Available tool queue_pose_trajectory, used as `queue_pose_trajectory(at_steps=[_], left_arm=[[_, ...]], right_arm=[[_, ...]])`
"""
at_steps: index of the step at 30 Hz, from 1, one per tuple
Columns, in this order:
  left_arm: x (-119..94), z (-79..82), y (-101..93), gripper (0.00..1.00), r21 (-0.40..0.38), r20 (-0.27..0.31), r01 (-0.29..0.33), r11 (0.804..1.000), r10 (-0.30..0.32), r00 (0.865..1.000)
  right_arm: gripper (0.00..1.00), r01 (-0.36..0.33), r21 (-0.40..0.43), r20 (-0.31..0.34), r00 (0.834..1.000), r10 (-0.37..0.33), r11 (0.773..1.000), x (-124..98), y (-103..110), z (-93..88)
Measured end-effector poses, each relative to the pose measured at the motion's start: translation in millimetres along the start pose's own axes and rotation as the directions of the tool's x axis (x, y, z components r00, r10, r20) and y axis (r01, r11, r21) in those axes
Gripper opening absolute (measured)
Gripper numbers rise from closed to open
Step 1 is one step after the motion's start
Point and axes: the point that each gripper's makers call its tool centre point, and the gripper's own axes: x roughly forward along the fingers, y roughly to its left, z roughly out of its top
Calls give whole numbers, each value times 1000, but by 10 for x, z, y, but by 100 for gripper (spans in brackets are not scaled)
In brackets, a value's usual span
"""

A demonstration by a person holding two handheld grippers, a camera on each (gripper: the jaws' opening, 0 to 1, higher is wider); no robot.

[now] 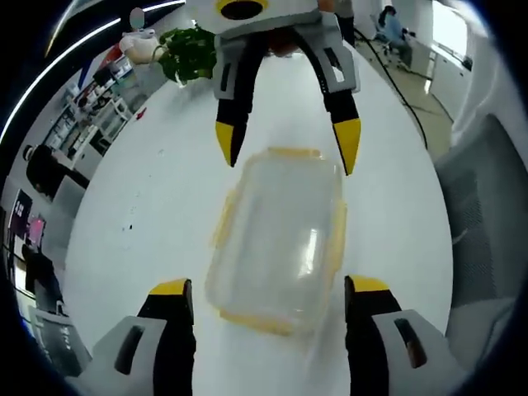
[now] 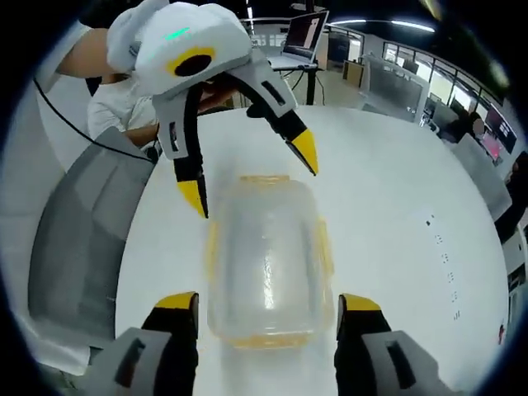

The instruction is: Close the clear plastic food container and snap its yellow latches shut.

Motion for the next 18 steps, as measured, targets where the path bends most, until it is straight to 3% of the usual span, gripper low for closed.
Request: queue_pose_trajectory(at_steps=[18], left_arm=[[251,-126,-30,81,70,-73,93,993,-87,993]], right_arm=[[76,49,3,-10,999,-49,999,139,3,-90]])
